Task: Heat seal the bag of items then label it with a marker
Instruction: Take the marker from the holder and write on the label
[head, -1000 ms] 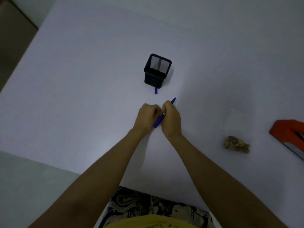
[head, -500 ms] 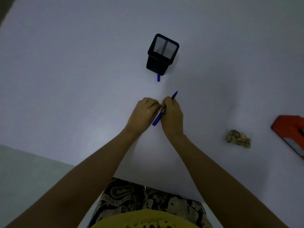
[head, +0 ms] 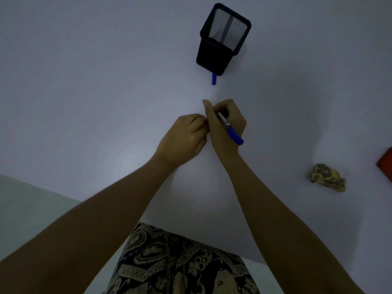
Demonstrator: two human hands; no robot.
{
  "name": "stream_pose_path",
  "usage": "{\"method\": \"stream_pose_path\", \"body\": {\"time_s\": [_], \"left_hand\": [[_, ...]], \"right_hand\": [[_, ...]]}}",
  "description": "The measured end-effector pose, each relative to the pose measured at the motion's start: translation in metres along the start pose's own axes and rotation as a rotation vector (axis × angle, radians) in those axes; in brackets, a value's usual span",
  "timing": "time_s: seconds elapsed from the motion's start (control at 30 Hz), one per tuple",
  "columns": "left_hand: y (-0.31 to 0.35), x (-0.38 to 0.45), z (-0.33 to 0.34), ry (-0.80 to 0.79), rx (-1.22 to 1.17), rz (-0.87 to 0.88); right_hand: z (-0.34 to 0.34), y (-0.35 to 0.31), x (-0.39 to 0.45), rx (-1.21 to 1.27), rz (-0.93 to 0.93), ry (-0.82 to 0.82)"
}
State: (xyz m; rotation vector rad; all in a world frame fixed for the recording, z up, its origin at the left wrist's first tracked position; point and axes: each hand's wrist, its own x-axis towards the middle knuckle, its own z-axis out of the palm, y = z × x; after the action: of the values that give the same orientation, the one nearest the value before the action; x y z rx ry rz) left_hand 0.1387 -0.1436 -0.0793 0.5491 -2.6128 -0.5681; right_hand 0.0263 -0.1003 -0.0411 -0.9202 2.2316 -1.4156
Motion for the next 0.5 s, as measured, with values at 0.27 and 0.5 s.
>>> {"method": "stream_pose_path", "body": {"time_s": [0.27,0.5], "left_hand": [[0.003,-0.004,0.006,-0.013,-0.008,-0.027],[0.002,-0.002,0.003,-0.037,-0.014,-0.054]], "right_hand": [[0.008,0.015,0.007,0.064,0.111,-0.007],[0.01,0.019,0.01,0.031,0.08,0.067]]}}
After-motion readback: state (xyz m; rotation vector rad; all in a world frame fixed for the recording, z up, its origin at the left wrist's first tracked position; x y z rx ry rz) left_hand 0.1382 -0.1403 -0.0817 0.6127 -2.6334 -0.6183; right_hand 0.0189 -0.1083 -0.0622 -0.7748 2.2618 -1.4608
